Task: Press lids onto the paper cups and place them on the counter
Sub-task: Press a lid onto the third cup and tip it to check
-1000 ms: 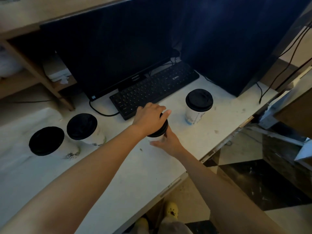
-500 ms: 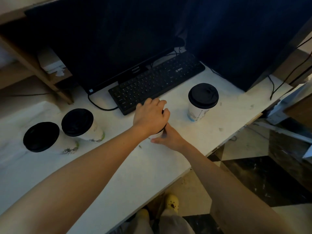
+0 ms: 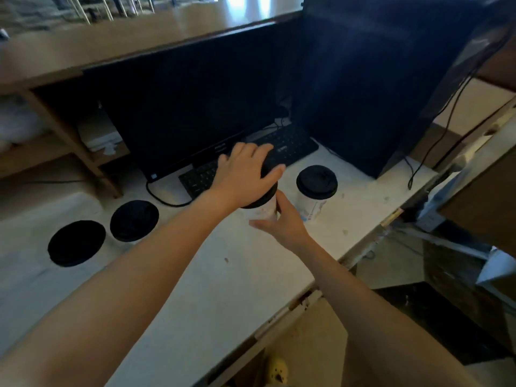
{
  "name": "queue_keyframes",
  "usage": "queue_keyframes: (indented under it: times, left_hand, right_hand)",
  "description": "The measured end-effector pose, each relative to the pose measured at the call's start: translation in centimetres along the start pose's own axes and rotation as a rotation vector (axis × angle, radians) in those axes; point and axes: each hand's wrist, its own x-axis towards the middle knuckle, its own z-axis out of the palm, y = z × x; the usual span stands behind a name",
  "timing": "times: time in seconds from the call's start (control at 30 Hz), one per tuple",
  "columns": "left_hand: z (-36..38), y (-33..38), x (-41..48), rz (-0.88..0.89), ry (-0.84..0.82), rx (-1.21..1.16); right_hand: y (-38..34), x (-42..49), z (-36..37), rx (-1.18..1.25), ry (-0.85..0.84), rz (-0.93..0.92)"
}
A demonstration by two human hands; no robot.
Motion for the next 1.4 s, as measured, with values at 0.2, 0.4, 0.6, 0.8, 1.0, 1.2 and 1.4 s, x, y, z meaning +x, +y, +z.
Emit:
queue_keyframes:
  times: [0.2, 0.4, 0.6, 0.8, 1.0, 1.2, 1.4]
  left_hand:
    - [-10.1, -0.7, 0.2, -0.272, -0.126, -0.48]
    - [-14.2, -0.5, -2.0, -0.284, -0.318, -1.159]
    - [-13.0, -1.2, -2.4, -0.316, -0.122, -1.431]
    - [-11.1, -2.8, -4.2, -0.176, 0.083, -1.471]
    - [-11.7, -3.2, -5.3, 0.194, 0.244, -1.046]
    - [-12.7, -4.5, -4.4, 0.279, 0.133, -0.912]
    - [-12.9, -5.4, -3.2, -0.061, -0.275, -1.548]
  right_hand:
    - [-8.0, 1.8, -4.2, -0.36, 0.243, -0.307]
    - [-14.2, 1.8, -6.2, -0.75, 0.474, -0.582]
    - [-16.4, 1.5, -6.6, -0.974, 0.482, -0.785]
    - [-18.9, 0.9, -8.0, -0.263, 0.18, -0.187]
    - [-21.1, 0.4, -8.7, 0.1, -0.168, 0.188]
    - [-20.3, 0.4, -8.4, 0.313, -0.098, 0.052]
    - [-19.6, 0.6, -8.1, 0.416, -0.121, -0.124]
